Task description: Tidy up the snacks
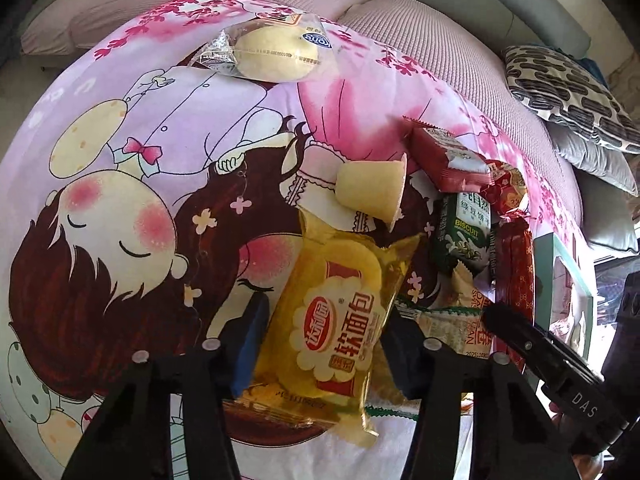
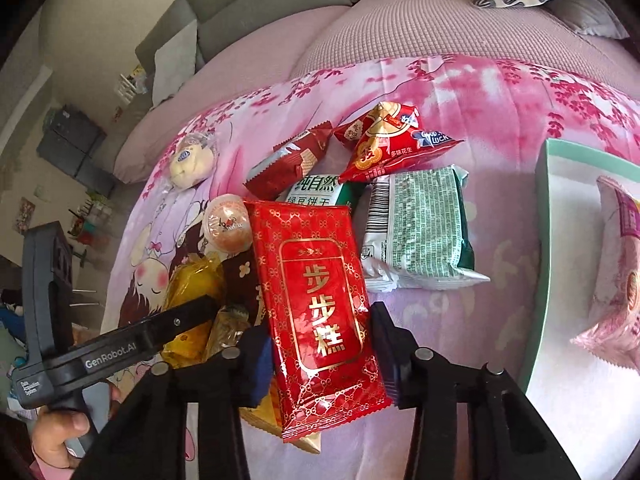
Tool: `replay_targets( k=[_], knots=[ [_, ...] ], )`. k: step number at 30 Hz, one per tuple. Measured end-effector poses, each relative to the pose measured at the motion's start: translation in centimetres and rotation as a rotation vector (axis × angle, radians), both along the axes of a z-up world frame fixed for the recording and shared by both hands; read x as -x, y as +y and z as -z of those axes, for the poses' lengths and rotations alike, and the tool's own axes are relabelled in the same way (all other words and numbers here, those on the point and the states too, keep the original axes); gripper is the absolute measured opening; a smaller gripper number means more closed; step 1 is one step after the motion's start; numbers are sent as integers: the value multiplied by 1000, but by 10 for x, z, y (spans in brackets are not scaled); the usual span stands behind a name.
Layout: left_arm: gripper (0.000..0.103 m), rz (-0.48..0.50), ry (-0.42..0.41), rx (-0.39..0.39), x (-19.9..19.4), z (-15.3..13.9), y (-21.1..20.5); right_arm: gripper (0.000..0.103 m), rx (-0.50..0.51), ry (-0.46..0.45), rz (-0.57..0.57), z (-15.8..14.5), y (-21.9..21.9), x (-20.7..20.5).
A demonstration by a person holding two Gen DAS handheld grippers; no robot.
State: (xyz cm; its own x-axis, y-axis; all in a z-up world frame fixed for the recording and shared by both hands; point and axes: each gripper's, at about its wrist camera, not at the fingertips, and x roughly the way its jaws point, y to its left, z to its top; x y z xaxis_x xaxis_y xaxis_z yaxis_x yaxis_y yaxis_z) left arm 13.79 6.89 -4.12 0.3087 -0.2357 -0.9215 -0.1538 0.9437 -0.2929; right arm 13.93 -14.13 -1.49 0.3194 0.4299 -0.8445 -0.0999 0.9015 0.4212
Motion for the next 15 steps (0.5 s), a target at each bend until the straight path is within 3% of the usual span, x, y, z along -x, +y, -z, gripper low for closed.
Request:
replay_targets(
  k=[6, 15],
  knots=[
    [45, -12, -13, 7, 1, -5, 4, 43, -21, -5, 29, -2, -6, 9],
    [44, -26, -52, 2, 3, -18, 7, 43, -49, -16, 60, -11, -18, 29]
  ],
)
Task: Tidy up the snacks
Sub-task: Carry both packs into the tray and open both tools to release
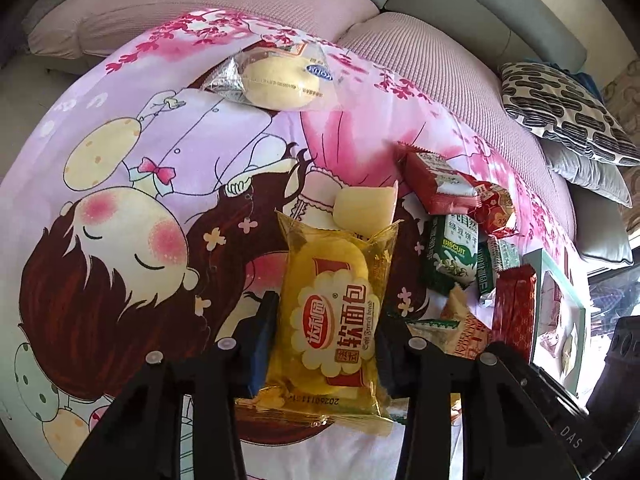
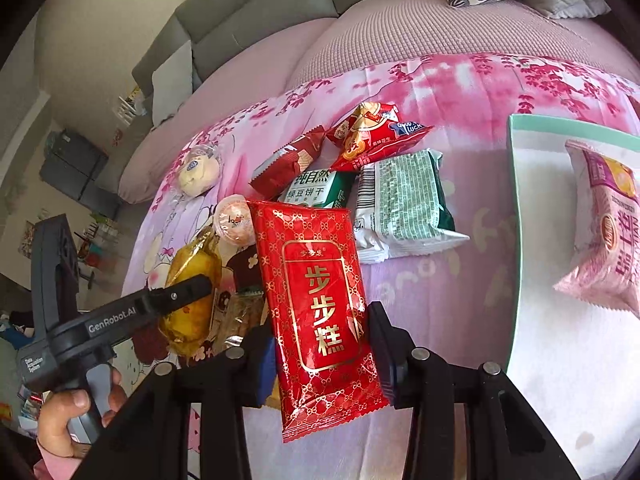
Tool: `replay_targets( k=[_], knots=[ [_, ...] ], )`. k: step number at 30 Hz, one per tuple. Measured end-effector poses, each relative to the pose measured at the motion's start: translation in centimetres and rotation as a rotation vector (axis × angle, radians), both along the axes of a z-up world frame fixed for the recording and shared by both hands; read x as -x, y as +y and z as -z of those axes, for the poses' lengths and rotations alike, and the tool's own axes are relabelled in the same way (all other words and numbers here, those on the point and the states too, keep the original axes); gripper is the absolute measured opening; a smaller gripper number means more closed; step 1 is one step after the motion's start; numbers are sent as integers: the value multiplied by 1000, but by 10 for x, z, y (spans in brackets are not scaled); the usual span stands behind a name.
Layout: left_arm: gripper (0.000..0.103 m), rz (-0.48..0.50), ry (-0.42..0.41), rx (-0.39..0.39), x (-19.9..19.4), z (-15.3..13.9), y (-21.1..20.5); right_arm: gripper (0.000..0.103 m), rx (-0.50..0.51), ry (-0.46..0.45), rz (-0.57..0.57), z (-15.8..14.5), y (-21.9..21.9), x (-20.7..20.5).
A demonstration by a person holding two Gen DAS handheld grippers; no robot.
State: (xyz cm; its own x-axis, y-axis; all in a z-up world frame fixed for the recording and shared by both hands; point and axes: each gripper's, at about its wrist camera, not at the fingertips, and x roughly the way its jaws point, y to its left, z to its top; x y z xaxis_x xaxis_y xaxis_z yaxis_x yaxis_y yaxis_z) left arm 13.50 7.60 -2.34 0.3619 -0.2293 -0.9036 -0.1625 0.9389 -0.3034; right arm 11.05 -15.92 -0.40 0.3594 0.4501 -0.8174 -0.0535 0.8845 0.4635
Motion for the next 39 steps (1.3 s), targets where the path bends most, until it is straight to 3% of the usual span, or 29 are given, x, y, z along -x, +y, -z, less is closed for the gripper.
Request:
replay_targets(
  k=[12, 21, 29, 39],
  knots=[
    [44, 27, -53, -33, 1, -21, -15, 43, -19, -36, 49, -21, -13, 26],
    [44, 97, -127, -75, 1, -42, -54, 43, -39, -55, 118, -35, -40, 38],
    [44, 193, -206, -75, 6, -56, -103, 43, 11, -78, 304, -48, -103, 50],
    [44, 420, -241, -77, 28, -57, -191, 43, 98, -85, 526, -60, -184, 73]
  ],
)
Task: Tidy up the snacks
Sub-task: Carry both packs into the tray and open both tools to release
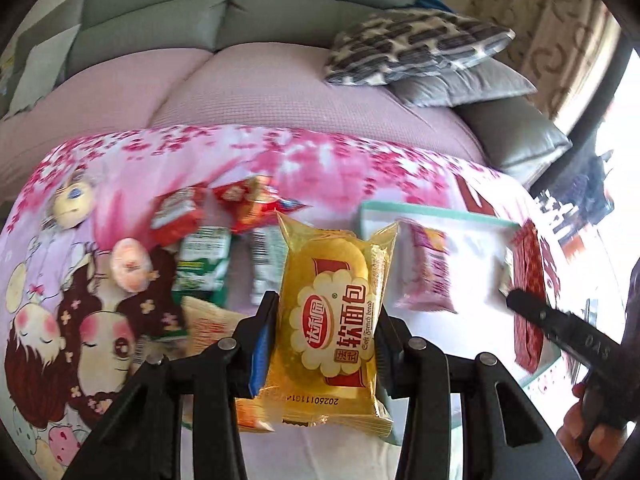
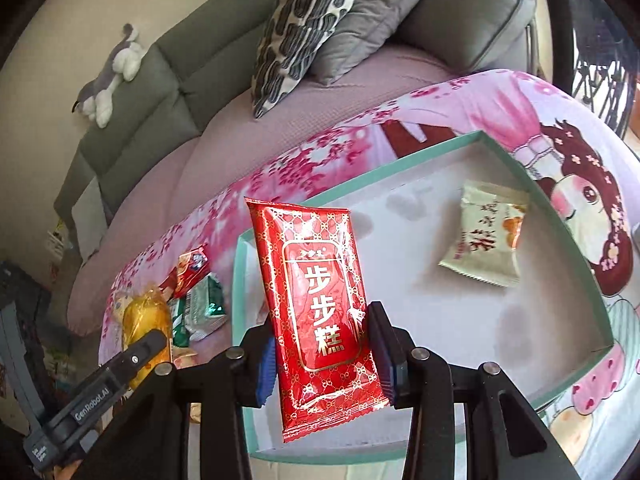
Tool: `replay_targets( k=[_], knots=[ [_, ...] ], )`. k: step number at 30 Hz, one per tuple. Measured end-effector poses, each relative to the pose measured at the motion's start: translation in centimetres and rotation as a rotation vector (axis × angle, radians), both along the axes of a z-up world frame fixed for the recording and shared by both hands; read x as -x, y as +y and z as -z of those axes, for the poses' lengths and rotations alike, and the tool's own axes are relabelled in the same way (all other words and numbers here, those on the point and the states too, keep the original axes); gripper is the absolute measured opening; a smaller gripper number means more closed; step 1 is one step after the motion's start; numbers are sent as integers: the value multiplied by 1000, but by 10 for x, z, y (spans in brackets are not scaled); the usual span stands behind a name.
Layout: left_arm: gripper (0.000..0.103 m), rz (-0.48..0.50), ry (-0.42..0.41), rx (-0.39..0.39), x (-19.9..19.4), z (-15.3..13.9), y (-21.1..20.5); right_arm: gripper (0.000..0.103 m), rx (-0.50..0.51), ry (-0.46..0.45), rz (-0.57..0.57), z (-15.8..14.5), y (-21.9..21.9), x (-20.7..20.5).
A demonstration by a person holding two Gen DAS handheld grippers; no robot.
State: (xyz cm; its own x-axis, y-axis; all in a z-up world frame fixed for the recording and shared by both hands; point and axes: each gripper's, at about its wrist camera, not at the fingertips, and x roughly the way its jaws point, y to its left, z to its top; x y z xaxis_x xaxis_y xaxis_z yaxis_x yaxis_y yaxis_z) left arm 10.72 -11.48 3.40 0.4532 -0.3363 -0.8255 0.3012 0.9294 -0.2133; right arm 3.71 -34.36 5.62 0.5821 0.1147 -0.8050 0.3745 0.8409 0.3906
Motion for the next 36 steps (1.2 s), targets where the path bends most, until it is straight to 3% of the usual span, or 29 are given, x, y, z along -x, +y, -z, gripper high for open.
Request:
replay_targets(
  k=[6, 14, 24, 36],
  knots=[
    [44, 138, -21, -34, 20, 2, -51, 43, -7, -24, 113, -4, -34, 15],
    [44, 245, -39, -77, 45, 13, -97, 43, 21, -34, 189, -13, -56, 31],
    [44, 239, -48, -98, 46, 22, -102, 43, 22, -30, 174, -11, -53, 30],
    [44, 229, -27, -108, 40, 34, -106, 43, 110, 125, 157, 17, -49, 16]
  ],
)
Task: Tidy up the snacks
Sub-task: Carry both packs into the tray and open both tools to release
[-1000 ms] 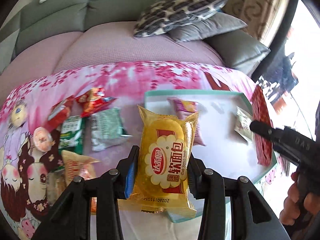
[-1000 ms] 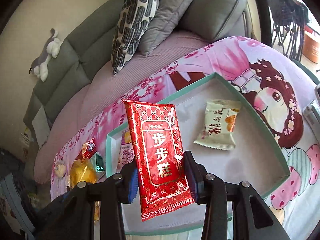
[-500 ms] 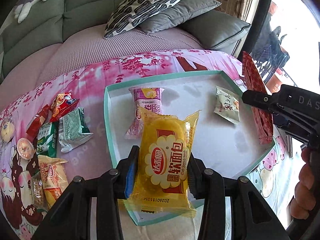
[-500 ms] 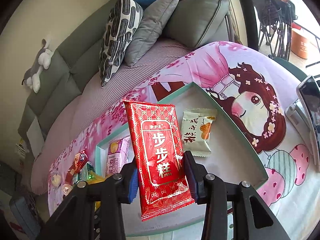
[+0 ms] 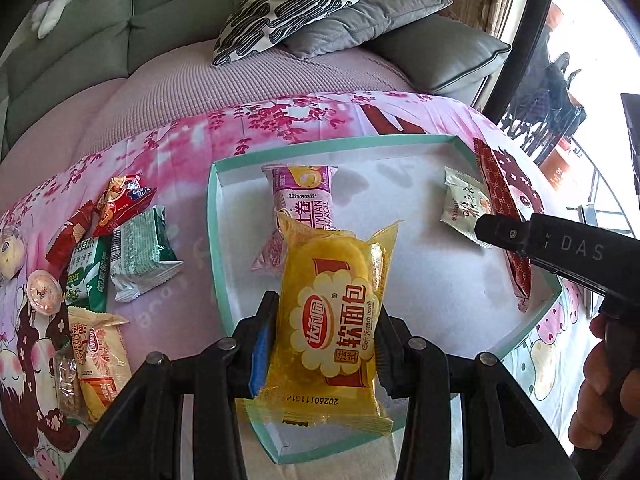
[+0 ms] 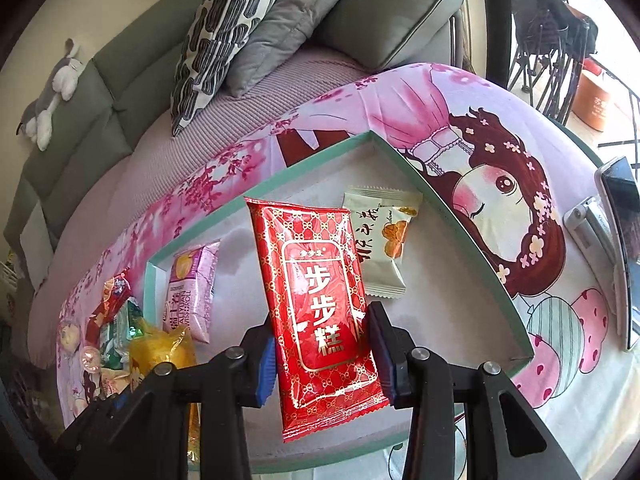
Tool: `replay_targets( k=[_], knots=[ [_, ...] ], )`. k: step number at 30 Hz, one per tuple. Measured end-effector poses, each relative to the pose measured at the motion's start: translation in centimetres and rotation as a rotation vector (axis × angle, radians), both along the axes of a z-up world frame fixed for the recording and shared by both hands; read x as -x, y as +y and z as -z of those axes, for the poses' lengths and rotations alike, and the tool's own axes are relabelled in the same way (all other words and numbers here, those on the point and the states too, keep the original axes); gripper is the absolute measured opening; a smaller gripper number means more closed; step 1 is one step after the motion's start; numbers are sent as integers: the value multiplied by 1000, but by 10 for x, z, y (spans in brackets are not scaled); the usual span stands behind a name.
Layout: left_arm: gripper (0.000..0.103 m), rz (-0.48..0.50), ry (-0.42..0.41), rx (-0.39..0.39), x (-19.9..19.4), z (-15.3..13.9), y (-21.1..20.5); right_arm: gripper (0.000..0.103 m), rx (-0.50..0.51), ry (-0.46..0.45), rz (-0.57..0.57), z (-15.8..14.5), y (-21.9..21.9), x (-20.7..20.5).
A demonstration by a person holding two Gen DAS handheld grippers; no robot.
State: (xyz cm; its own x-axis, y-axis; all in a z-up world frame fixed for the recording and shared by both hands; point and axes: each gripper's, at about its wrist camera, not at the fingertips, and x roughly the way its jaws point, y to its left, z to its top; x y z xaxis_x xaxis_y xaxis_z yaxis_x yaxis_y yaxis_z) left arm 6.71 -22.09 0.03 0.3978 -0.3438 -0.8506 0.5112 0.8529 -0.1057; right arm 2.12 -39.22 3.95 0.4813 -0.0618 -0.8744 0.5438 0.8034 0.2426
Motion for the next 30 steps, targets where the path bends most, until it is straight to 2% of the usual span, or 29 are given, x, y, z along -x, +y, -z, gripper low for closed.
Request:
replay_targets(
  k=[5, 10, 13, 26, 28, 30],
  knots=[
    [44, -13, 9, 2, -3, 2, 0, 43, 24, 54, 19, 6, -3, -1],
    [44, -19, 20, -2, -6, 5, 0, 43, 120, 140, 48, 13, -5, -1],
    [44, -16, 27, -9, -6, 7, -2, 43, 120, 173, 42, 20, -6, -3],
    [44, -7, 57, -41, -10, 13, -6, 45, 129, 210, 7, 26, 3, -9],
    [45, -8, 62, -44, -10, 14, -6, 48, 124, 213, 9, 27, 2, -9],
    [50, -4, 64, -50, -10, 15, -7, 60, 112, 217, 9, 29, 2, -10]
  ],
)
